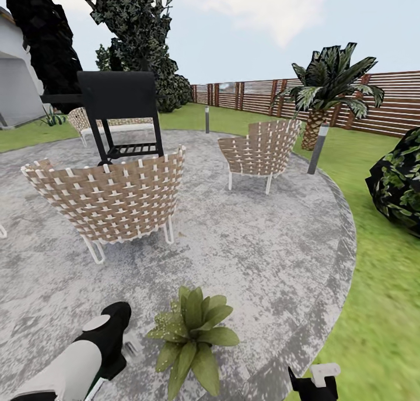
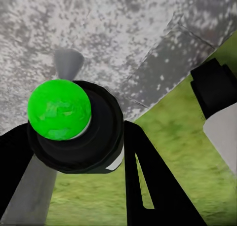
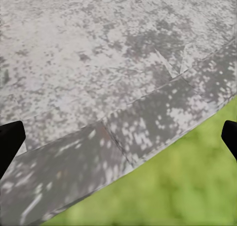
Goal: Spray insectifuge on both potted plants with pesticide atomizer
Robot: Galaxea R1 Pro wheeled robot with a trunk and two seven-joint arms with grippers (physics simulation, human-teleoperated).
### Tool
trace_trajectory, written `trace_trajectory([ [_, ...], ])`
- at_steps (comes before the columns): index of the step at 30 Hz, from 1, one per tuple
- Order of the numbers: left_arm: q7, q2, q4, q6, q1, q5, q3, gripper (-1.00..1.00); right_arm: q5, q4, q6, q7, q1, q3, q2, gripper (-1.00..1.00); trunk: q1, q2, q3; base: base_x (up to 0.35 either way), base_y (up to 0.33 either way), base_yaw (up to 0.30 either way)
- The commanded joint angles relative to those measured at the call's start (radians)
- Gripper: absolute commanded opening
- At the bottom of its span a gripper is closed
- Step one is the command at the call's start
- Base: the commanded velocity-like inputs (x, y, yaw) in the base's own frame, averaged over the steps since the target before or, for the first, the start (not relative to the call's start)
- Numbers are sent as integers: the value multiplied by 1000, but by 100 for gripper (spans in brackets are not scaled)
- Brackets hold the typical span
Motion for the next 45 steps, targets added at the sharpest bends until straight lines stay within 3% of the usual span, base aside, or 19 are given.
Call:
trace_trajectory([
  [1,-8,5,-4,5,-1,-7,7,-100,-11,1,-3,3,-1,7,0,100,0,0,-1,0,0,0],
  [5,-7,28,4,4,1,-6,8,-100,-9,1,-3,3,-1,7,0,100,0,0,-1,0,0,0],
  [9,-6,35,12,3,7,2,7,-100,-9,1,-3,3,0,7,0,100,0,0,-1,0,0,0],
  [17,-6,27,11,-3,42,14,9,-100,-9,1,-3,3,0,8,1,100,0,0,-1,0,0,0],
  [23,-7,24,-1,-5,43,69,12,-100,-9,1,-3,3,-1,8,1,100,0,0,-1,103,-37,0],
  [35,-7,27,-36,-5,40,75,8,-100,-11,1,-3,3,-1,7,1,100,0,0,-1,-71,-24,0],
  [39,-6,17,-71,-5,40,102,10,-100,-10,1,-3,3,0,8,1,100,0,0,-1,-1,0,0],
  [45,-5,17,-73,-5,40,108,15,-100,-11,1,-3,3,0,7,1,100,0,0,-6,0,0,0],
])
